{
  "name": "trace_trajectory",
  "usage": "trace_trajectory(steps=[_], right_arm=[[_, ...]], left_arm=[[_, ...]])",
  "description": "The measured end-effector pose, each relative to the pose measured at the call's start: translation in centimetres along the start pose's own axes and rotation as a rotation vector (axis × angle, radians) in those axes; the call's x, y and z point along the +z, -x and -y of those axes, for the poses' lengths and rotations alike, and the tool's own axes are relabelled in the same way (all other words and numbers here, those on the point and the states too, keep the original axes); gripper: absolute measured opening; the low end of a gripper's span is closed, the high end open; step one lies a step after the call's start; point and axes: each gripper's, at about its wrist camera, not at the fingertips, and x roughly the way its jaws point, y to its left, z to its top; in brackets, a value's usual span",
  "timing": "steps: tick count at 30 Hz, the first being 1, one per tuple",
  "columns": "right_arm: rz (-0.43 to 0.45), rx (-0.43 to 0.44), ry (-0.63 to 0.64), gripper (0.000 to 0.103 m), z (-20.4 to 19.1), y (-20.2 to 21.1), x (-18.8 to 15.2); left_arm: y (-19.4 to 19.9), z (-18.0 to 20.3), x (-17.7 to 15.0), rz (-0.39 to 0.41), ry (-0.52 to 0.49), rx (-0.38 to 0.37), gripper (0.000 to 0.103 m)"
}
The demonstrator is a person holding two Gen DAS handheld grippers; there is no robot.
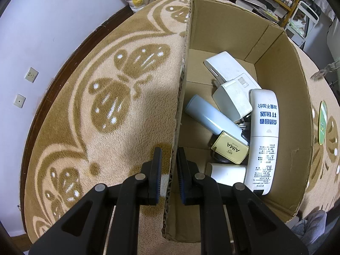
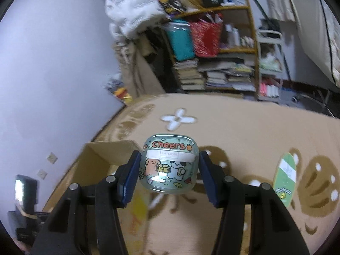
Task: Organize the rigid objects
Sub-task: 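Lift the 'Cheers' tin, carry it into the box and release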
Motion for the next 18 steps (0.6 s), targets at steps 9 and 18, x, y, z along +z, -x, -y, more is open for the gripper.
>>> trace_trajectory(steps=[9, 18], right_arm=[[0.012, 0.141, 0.117, 0.058, -6.0, 1.1, -1.0], [-0.123, 0.157, 0.22, 0.058, -9.5, -2.2, -4.7]], left_arm=[[0.0, 0.1, 0.0, 0.004, -0.005, 0.009, 0.014], [0.0, 0.1, 0.0, 0.003, 0.001, 0.008, 0.014]])
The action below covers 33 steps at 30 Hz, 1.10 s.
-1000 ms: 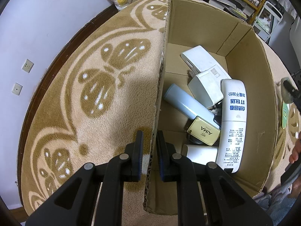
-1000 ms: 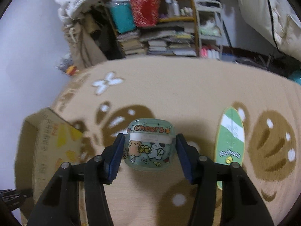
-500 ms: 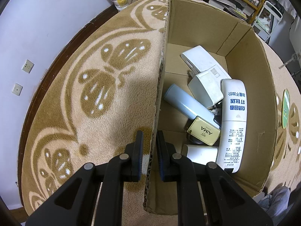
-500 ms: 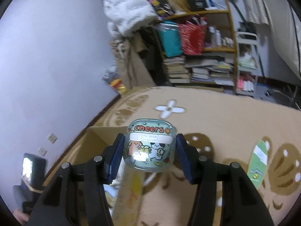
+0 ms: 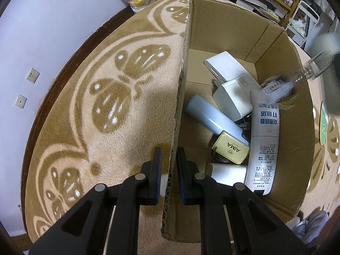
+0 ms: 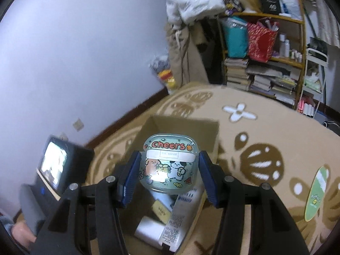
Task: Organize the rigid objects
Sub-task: 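Lift the 'Cheers' tin, carry it into the box and release, then move the right gripper to the green Pochacco board and grasp it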
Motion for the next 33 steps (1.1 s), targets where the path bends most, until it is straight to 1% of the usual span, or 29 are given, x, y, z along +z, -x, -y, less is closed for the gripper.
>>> trace_trajectory(steps=[3, 7, 12, 15, 17, 19, 21, 23, 27, 28, 30, 32, 33], right_arm=[[-0.035, -0.002, 0.002, 0.058, 0.0, -0.9, -0.6], [-0.055, -0.04, 0.026, 0.058, -0.1, -1.6, -1.1], [-0.025, -0.052, 0.027, 0.058, 0.0, -1.0, -0.7], [0.001, -0.082, 0.023, 0.058, 0.5, -0.3, -0.4], [0.004, -0.097, 0.027, 0.058, 0.9, 0.0, 0.1], [0.029, -0.133, 0.044, 0.058, 1.2, 0.8, 0.4], [0.05, -0.158, 0.048, 0.062, 1.6, 1.4, 0.7], [0.063, -0.188, 0.033, 0.072, 2.6, 1.8, 0.9], [0.065, -0.263, -0.008, 0.083, 5.1, 2.2, 1.3], [0.066, -0.288, -0.015, 0.088, 5.9, 2.3, 1.3], [0.072, -0.319, -0.035, 0.094, 7.0, 2.4, 1.3], [0.074, -0.341, -0.071, 0.103, 8.7, 2.5, 1.2], [0.069, -0.358, -0.086, 0.103, 9.4, 2.5, 1.2]], left_arm=[[0.0, -0.1, 0.0, -0.001, 0.005, -0.007, 0.013], [0.0, -0.2, 0.0, -0.002, 0.009, -0.012, 0.013], [0.0, -0.2, 0.0, -0.003, 0.01, -0.014, 0.014], [0.0, -0.1, -0.1, -0.001, 0.007, -0.008, 0.014], [0.0, -0.2, 0.0, -0.001, 0.009, -0.01, 0.014], [-0.1, -0.2, 0.0, -0.002, 0.011, -0.011, 0.014], [-0.1, -0.2, 0.0, -0.003, 0.012, -0.011, 0.014], [-0.1, -0.2, 0.0, -0.004, 0.011, -0.01, 0.014], [0.0, -0.3, 0.0, -0.004, 0.012, -0.012, 0.014], [0.0, -0.3, 0.0, -0.003, 0.012, -0.013, 0.014], [0.0, -0.3, 0.0, -0.003, 0.012, -0.013, 0.014], [0.1, -0.3, 0.0, -0.003, 0.012, -0.011, 0.014], [0.0, -0.3, 0.0, -0.003, 0.011, -0.012, 0.014]])
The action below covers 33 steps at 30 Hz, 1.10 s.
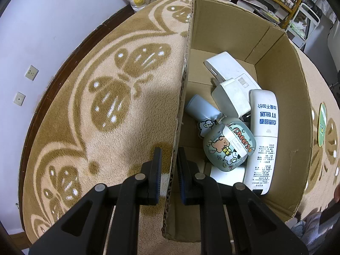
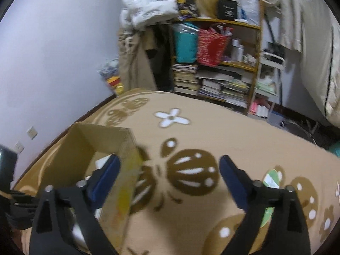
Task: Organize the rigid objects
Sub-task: 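Move the right gripper to the green Pochacco board and grasp it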
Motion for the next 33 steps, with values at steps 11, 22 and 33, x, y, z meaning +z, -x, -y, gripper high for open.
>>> trace_trajectory(steps=[11, 22, 33], right_arm=[[-0.059, -0.154, -0.113, 0.103, 6.7, -3.1, -1.3], [-0.13, -0.256, -0.168, 0.103, 10.9, -5.6, -3.6], [-0.17, -0.326, -0.26, 0.103, 13.9, -7.3, -6.0]], left_arm=[[-0.1, 0.0, -0.1, -0.002, 0.004, -0.007, 0.014], [-0.1, 0.0, -0.2, -0.001, 0.0, -0.001, 0.014], [-0.2, 0.0, -0.1, -0.003, 0.0, -0.004, 0.014]])
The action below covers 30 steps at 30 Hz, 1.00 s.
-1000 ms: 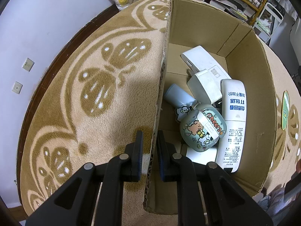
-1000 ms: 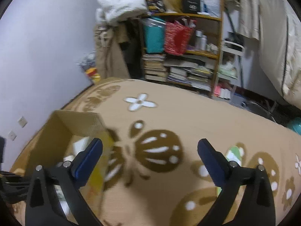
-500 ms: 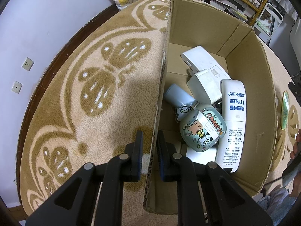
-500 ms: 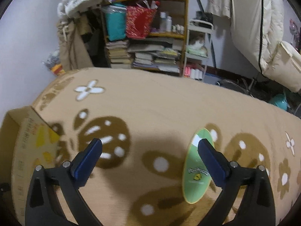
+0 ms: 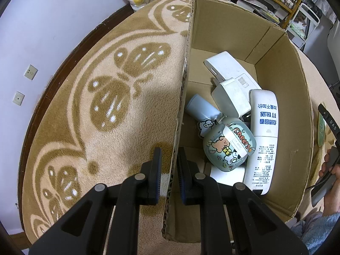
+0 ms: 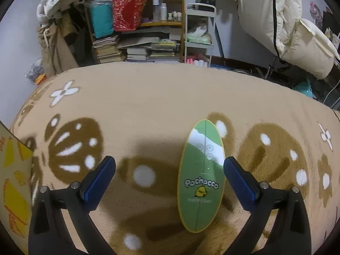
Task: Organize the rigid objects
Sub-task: 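Move the right gripper to the green Pochacco board and grasp it, then lift the green Pochacco board and lower it into the box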
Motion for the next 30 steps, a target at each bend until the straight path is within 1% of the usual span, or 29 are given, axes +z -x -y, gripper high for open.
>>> trace_trajectory(steps=[3, 7, 10, 13, 15, 18, 21, 23, 24, 26, 30], right_arm=[[-0.039, -0.005, -0.008, 0.103, 0.9, -0.8, -0.2], [-0.068, -0.018, -0.041, 0.103, 1.9, -1.8, -0.5], [-0.083, -0.036, -0.055, 0.103, 2.3, -2.4, -0.9], [-0.1, -0.038, -0.075, 0.102, 2.7, -2.9, -1.2], [-0.095, -0.032, -0.084, 0.102, 2.9, -2.9, -1.3], [-0.103, -0.028, -0.087, 0.098, 3.0, -2.9, -1.6], [-0.102, -0.037, -0.088, 0.09, 3.1, -2.7, -1.6], [-0.094, -0.05, -0.102, 0.077, 3.3, -2.4, -1.5], [-0.089, -0.051, -0.11, 0.074, 3.4, -2.3, -1.5], [-0.087, -0.056, -0.118, 0.06, 3.6, -2.1, -1.4], [-0.086, -0.048, -0.133, 0.059, 3.8, -1.9, -1.2]], left_arm=[[0.0, 0.0, 0.0, 0.0, 0.0, -0.001, 0.014], [0.0, 0.1, 0.0, 0.0, -0.003, 0.002, 0.014], [0.0, 0.1, -0.1, 0.0, -0.001, 0.001, 0.014], [-0.1, 0.1, 0.0, 0.0, -0.002, 0.003, 0.014], [-0.1, 0.1, 0.0, 0.001, -0.004, 0.005, 0.014], [-0.1, 0.1, 0.0, 0.0, -0.002, 0.002, 0.014], [-0.1, 0.1, 0.0, 0.0, -0.002, 0.002, 0.014], [-0.1, 0.1, 0.0, 0.0, -0.002, 0.002, 0.014], [-0.1, 0.1, 0.0, 0.0, -0.003, 0.002, 0.014], [-0.1, 0.1, 0.0, 0.0, -0.002, 0.002, 0.014], [-0.1, 0.1, 0.0, 0.0, -0.002, 0.002, 0.014]])
